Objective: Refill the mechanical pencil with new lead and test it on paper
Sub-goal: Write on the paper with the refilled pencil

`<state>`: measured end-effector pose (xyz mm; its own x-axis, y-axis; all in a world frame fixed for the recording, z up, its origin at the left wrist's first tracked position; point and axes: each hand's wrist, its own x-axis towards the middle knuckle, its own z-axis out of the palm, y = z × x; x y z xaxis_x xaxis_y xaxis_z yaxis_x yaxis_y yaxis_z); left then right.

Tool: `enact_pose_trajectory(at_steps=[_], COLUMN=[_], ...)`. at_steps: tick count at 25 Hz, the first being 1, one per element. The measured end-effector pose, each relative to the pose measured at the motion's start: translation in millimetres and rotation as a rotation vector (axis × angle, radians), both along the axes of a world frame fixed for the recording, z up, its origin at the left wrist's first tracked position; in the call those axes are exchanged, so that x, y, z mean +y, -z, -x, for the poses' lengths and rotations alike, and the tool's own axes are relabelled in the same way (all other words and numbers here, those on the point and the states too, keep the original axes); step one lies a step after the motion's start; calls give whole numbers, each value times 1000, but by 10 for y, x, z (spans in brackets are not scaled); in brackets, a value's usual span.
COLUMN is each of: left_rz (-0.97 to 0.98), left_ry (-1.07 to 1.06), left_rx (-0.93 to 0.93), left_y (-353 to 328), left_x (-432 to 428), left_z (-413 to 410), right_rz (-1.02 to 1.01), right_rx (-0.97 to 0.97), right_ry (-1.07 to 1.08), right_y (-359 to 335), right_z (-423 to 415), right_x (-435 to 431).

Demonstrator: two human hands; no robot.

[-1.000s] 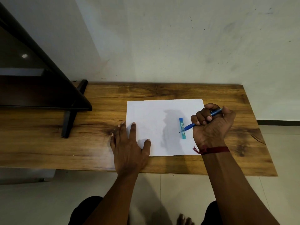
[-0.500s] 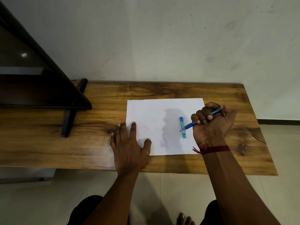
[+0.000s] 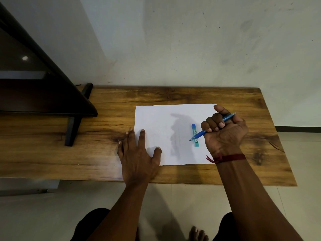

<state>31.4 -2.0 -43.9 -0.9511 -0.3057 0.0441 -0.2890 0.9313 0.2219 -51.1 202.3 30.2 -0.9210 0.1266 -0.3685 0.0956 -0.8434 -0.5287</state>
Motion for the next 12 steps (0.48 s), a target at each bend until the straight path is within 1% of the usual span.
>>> enact_pose_trajectory(at_steps=[6, 12], left_rz=[1, 0], left_ry=[-4, -3], left_rx=[1, 2], left_y=[-7, -30], left_x=[7, 7], left_z=[-2, -12], right_rz=[-25, -87], right_rx=[11, -66], right_ry=[-8, -30], right_y=[-12, -22], right_z=[-1, 15], right_x=[1, -54])
